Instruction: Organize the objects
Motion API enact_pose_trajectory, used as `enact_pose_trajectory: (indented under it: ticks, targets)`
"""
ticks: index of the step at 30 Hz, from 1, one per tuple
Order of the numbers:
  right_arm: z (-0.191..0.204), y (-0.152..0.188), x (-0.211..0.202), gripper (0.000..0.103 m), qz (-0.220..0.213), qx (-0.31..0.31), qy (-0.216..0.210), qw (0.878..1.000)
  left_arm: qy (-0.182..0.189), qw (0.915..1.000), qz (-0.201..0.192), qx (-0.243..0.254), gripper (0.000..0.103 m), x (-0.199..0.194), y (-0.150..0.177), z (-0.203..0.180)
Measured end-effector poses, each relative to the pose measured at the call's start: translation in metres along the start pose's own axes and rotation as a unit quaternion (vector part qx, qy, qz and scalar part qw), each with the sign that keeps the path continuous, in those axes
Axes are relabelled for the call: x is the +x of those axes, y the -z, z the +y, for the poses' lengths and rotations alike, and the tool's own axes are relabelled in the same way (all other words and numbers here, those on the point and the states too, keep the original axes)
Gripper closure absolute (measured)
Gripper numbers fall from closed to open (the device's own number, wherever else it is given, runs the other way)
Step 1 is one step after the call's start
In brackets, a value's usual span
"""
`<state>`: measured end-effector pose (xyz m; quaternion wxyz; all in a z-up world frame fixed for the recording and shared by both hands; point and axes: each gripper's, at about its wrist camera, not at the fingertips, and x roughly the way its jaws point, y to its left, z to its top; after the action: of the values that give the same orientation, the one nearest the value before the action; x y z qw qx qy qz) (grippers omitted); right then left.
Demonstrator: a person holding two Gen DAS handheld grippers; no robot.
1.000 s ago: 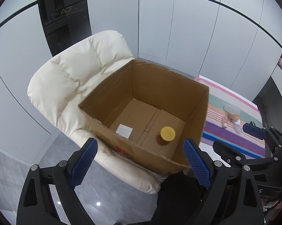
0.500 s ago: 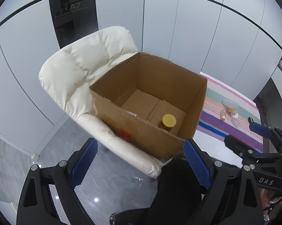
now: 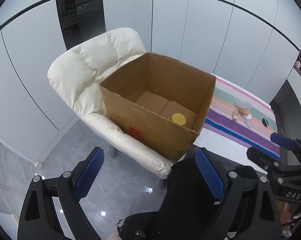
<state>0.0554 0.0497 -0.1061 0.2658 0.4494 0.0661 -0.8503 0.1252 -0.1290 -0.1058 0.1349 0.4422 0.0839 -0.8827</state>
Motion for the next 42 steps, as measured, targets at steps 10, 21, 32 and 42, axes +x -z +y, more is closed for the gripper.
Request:
enact_pose_trajectory:
  ticks: [10, 21, 32, 42]
  targets:
    - [0.002, 0.005, -0.003, 0.006, 0.001, -0.001, 0.001, 1.000, 0.000, 1.0000, -0.001, 0.002, 0.009, -0.002, 0.000, -0.001]
    - [-0.003, 0.009, -0.007, 0.006, 0.000, 0.009, 0.005, 1.000, 0.005, 0.9999, 0.000, 0.014, 0.009, -0.001, -0.001, -0.011]
    - [-0.033, 0.018, -0.021, 0.006, -0.006, 0.044, 0.030, 0.999, 0.036, 0.9985, 0.004, 0.042, 0.009, 0.007, -0.009, -0.041]
    - [-0.074, 0.032, -0.038, 0.006, -0.013, 0.087, 0.062, 0.994, 0.068, 0.9939, 0.004, 0.087, 0.009, 0.013, -0.014, -0.092]
